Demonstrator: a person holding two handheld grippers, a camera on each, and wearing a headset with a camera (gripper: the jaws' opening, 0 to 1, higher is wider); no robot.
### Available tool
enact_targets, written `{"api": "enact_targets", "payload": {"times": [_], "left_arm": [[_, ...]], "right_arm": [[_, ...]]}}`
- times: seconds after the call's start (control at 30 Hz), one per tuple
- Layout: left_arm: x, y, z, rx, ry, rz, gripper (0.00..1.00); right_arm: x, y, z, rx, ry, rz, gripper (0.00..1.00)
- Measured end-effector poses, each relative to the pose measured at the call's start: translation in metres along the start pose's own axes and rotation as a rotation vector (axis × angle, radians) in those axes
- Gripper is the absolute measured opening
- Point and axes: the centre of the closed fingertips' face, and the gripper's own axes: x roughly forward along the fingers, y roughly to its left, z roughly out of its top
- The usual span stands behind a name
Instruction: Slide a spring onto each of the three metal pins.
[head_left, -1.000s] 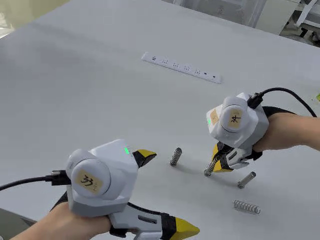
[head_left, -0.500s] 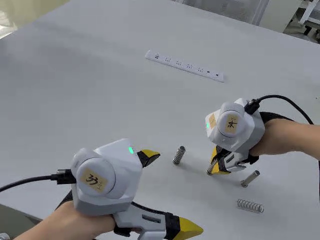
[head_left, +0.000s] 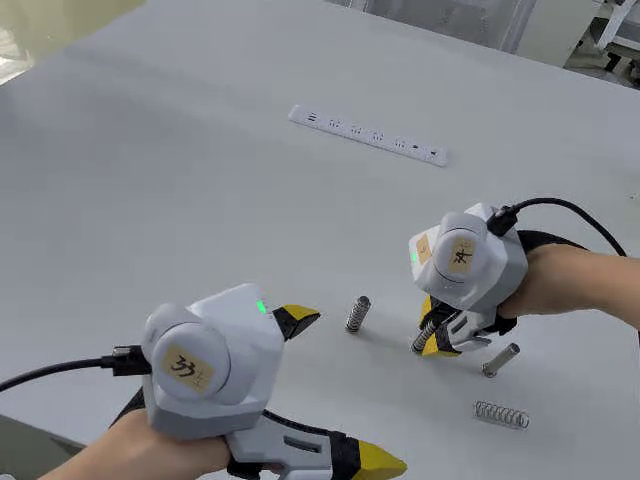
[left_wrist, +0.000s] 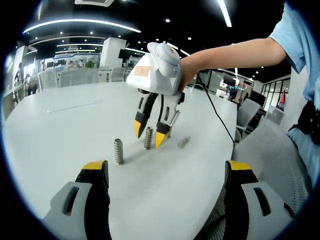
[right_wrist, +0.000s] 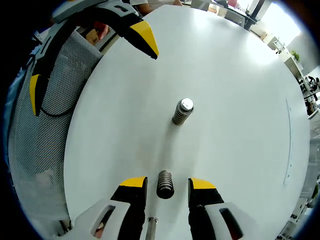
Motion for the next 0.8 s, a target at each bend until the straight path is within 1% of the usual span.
{"api": "enact_targets", "payload": {"times": [0.07,0.1,0.17,0.23,0.27,0.3,0.33,0.37,0.4,0.43,0.53,0.57,0.6,0.67,0.77,0.8], "left_arm": [[0.0,0.0,-0.001,0.002,0.003,0.0,0.95],[0.0,0.0,0.0,0.002,0.003,0.0,0.95],[0.0,0.0,0.0,0.004,0.002,0.0,0.95],[0.0,0.001,0.001,0.005,0.002,-0.001,0.95],[0.0,0.001,0.002,0.005,0.001,0.0,0.95],[0.0,0.001,0.002,0.005,0.001,0.0,0.95],[0.0,0.001,0.002,0.007,0.001,0.0,0.95],[0.0,0.002,0.003,0.013,0.0,0.002,0.95],[0.0,0.002,0.004,0.017,-0.002,0.003,0.94],[-0.001,0.002,0.005,0.018,-0.005,0.003,0.94],[-0.001,0.002,0.005,0.026,0.001,-0.001,0.94],[-0.002,0.002,0.005,0.03,0.003,0.0,0.94],[-0.002,0.002,0.005,0.032,0.005,-0.002,0.94],[-0.002,0.002,0.006,0.033,0.007,-0.002,0.94],[-0.003,0.005,0.007,0.037,0.013,0.005,0.94],[-0.003,0.006,0.008,0.04,0.012,0.008,0.94]], "right_arm": [[0.0,-0.003,-0.001,0.002,-0.009,-0.016,0.4],[0.0,-0.003,-0.001,0.006,-0.013,-0.016,0.47],[0.001,-0.003,-0.002,0.02,-0.025,-0.023,0.57],[0.0,-0.003,-0.001,0.032,-0.047,-0.028,0.67],[0.0,-0.002,-0.001,0.048,-0.064,-0.027,0.71],[0.0,-0.001,0.001,0.047,-0.081,-0.028,0.77],[0.0,0.0,0.002,0.047,-0.098,-0.033,0.81],[-0.001,-0.001,0.003,0.046,-0.105,-0.049,0.84],[-0.002,-0.003,0.005,0.026,-0.125,-0.074,0.86],[-0.003,-0.002,0.007,0.02,-0.139,-0.08,0.89],[-0.005,0.0,0.006,0.068,-0.162,-0.095,0.99],[-0.006,0.001,0.004,0.079,-0.163,-0.096,0.99],[-0.007,0.003,0.005,0.086,-0.183,-0.097,0.99],[-0.01,0.005,0.004,0.098,-0.2,-0.096,0.99],[-0.015,0.006,0.002,0.103,-0.223,-0.124,0.99],[-0.018,0.007,0.003,0.122,-0.248,-0.135,0.99]]}}
